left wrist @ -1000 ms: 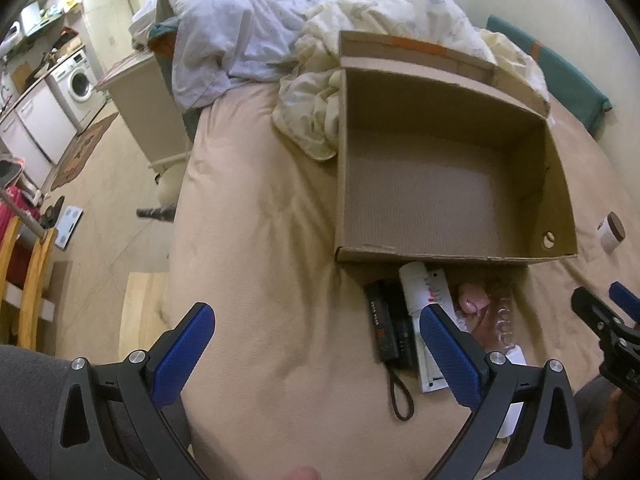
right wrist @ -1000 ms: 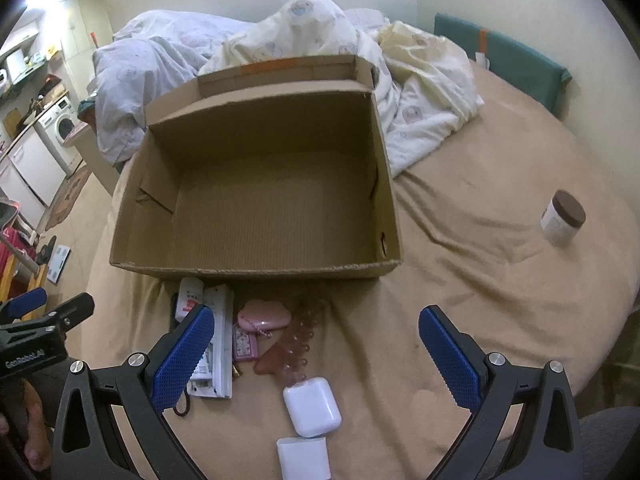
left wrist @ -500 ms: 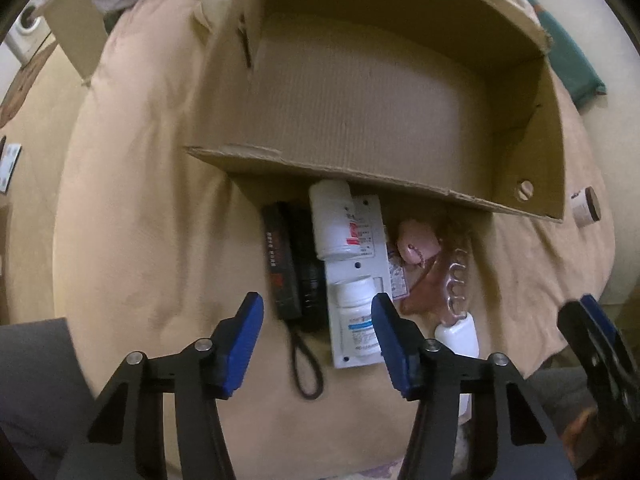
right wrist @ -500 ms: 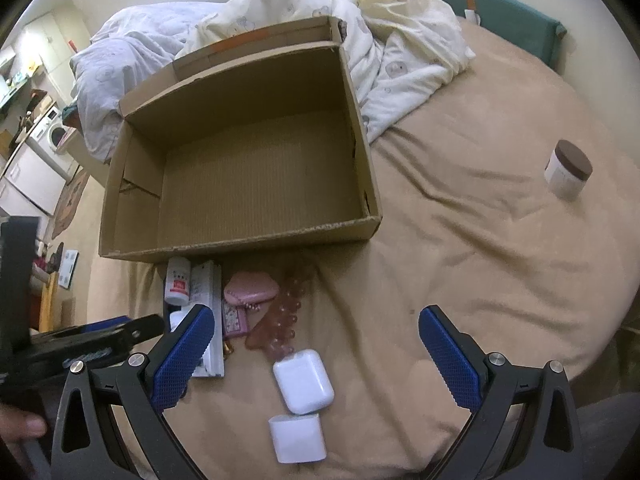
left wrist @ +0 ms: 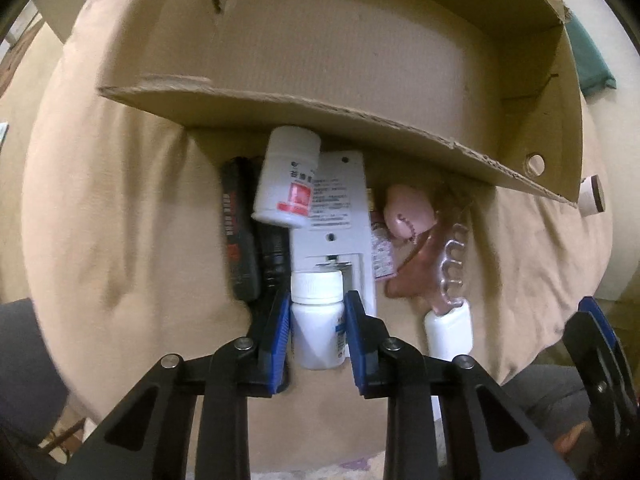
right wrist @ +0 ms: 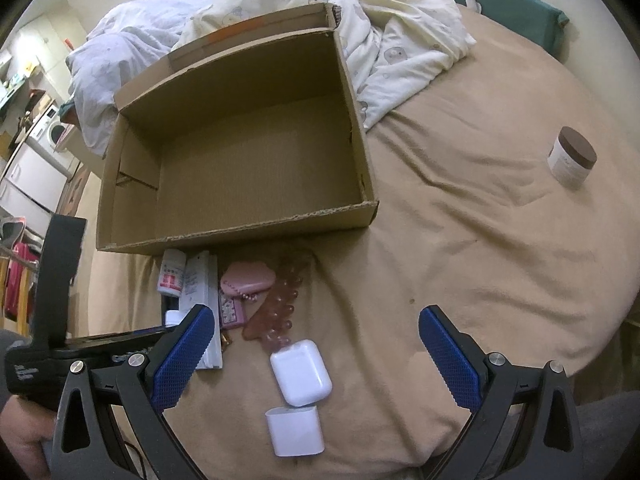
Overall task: Organize rigid objects
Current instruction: 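Grasp the white pill bottle with the left gripper while the right grasps the white earbud case, then carry the earbud case into the box and open the right gripper while the left carries the pill bottle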
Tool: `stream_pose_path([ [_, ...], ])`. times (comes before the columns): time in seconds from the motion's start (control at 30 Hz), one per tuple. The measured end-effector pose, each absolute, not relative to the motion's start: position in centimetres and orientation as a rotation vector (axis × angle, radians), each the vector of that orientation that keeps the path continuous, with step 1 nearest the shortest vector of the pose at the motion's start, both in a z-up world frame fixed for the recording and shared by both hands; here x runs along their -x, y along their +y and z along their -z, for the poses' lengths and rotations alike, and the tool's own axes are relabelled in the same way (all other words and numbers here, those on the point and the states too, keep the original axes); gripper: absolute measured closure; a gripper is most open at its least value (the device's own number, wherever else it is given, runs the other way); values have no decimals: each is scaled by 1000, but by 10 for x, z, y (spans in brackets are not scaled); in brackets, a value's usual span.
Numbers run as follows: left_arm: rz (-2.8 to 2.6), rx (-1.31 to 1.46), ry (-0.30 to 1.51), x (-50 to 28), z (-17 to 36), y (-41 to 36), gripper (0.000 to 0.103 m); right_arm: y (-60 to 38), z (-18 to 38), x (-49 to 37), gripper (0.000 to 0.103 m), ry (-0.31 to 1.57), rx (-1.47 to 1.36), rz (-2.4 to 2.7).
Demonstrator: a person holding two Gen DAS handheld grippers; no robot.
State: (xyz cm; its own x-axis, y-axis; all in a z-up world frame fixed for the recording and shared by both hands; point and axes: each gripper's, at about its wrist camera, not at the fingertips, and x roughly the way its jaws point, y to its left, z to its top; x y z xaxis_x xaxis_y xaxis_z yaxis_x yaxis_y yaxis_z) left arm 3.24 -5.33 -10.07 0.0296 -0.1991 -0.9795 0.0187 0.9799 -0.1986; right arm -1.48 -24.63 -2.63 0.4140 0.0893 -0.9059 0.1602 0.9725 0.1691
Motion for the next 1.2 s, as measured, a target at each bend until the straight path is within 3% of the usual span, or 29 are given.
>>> stream_pose_path([
  [0.23, 150, 65, 1473, -33, 69, -21, 79, -243, 53, 0, 0, 1283, -292, -46],
  [0.37, 106, 94, 1460, -31, 64, 6, 79, -230, 73, -5, 12, 1369, -247, -75],
  [0.7, 92, 65, 1414, -21, 72, 20, 79, -195, 117, -4, 15, 1507, -68, -106],
  [0.73, 91, 55, 1409, -21, 72, 20, 79, -192, 119, -3, 16, 1510, -48, -102],
  [0.8, 93, 36, 1401, -22, 73, 16, 79, -190, 124, -3, 31, 1520, -27, -97],
  [0.97, 98, 41, 1399, -21, 73, 13, 79, -180, 136, -3, 54, 1519, 18, -80],
  [1.2, 83, 2, 1368, -20, 67, 12, 79, -164, 139, 8, 57, 1490, 22, -94],
])
